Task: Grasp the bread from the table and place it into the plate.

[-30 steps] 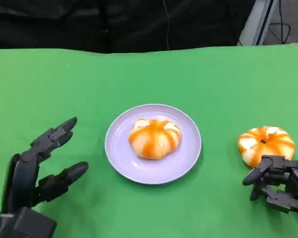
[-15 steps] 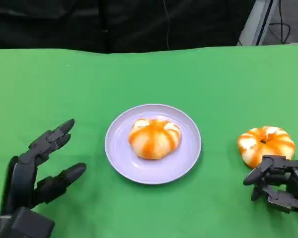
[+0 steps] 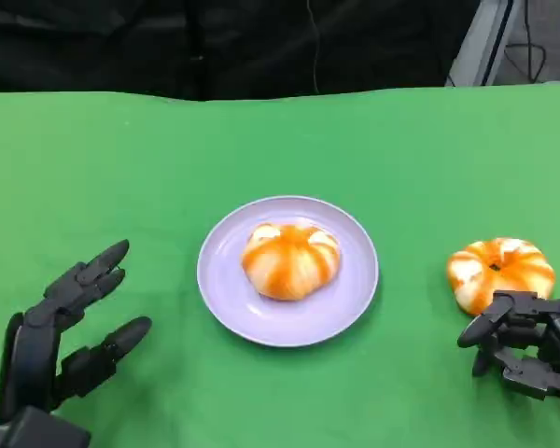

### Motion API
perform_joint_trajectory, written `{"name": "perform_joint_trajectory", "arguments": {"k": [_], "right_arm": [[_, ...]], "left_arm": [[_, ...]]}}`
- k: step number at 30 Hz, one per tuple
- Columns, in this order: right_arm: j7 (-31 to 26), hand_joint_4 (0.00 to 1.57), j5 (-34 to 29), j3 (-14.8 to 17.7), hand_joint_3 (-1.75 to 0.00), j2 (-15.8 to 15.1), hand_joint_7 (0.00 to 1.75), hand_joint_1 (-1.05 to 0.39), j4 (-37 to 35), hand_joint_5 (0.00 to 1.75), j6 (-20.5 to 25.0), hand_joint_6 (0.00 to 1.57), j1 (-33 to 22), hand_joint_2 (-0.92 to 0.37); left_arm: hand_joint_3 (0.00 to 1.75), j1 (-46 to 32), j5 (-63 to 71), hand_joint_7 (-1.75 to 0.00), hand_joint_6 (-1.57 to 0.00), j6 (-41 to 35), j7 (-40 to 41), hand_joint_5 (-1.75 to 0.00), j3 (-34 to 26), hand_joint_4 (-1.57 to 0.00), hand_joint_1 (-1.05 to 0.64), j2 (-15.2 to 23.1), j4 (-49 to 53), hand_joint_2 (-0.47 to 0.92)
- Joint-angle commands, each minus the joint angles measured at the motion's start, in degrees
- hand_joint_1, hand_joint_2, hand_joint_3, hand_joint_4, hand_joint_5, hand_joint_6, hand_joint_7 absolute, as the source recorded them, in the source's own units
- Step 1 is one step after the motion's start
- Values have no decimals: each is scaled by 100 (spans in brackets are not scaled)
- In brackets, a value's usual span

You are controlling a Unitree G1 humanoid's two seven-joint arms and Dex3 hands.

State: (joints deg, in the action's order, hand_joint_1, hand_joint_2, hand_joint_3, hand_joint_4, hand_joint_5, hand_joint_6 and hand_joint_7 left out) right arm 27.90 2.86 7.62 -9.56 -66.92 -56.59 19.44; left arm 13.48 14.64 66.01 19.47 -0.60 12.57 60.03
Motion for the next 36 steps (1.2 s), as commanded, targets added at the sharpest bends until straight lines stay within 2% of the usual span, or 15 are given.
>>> {"name": "perform_joint_trajectory", "arguments": {"k": [1,4,11,17,22,26,27,29,30,32,36], "right_arm": [[-31,89,42,39,-64,-116,102,8,-12,140,24,93,16,-83],[-45,89,39,36,-65,-113,102,8,-10,140,40,92,15,-83],[-55,88,26,34,-65,-123,102,9,-18,140,-5,92,17,-83],[-65,88,13,36,-66,-131,103,9,-25,140,-21,92,24,-82],[16,89,87,68,-66,-116,102,9,-25,141,44,92,33,-83],[-51,89,33,51,-65,-123,101,8,-33,140,-1,92,42,-83],[-38,89,42,55,-65,-123,101,8,-36,140,-7,93,44,-83],[-36,89,41,55,-65,-127,101,8,-41,140,-22,93,49,-82],[-42,89,36,53,-65,-129,101,8,-43,140,-31,93,50,-82],[-51,89,28,51,-65,-132,100,8,-44,140,-39,93,51,-82],[-26,90,48,57,-65,-129,100,8,-43,139,-24,93,53,-82]], "left_arm": [[15,-66,-426,-1,-68,113,-370,-1,-114,-78,-6,-134,115,92],[21,-86,-617,-2,-70,73,-593,-1,-175,-79,1,-212,110,92],[22,-99,-1141,-2,-73,20,-1118,-1,-376,-81,3,-395,135,92],[28,-85,-1417,-5,-83,-168,-1384,-5,-554,-93,0,-544,136,92],[35,-26,-1583,-8,-107,-264,-1556,-9,-712,-109,1,-655,199,92],[41,-7,-1732,-15,-125,-393,-1734,-20,-810,-126,0,-730,172,92],[42,-5,-1751,-17,-126,-411,-1764,-27,-829,-126,0,-748,175,92],[43,4,-1792,-49,-117,-452,-1816,-85,-871,-105,-1,-785,179,92],[43,10,-1804,-74,-107,-471,-1832,-107,-890,-96,-1,-800,181,92],[43,14,-1813,-93,-99,-489,-1854,-121,-917,-91,-2,-815,179,92],[43,11,-1794,-100,-96,-511,-1847,-127,-935,-89,-3,-825,172,92]]}}
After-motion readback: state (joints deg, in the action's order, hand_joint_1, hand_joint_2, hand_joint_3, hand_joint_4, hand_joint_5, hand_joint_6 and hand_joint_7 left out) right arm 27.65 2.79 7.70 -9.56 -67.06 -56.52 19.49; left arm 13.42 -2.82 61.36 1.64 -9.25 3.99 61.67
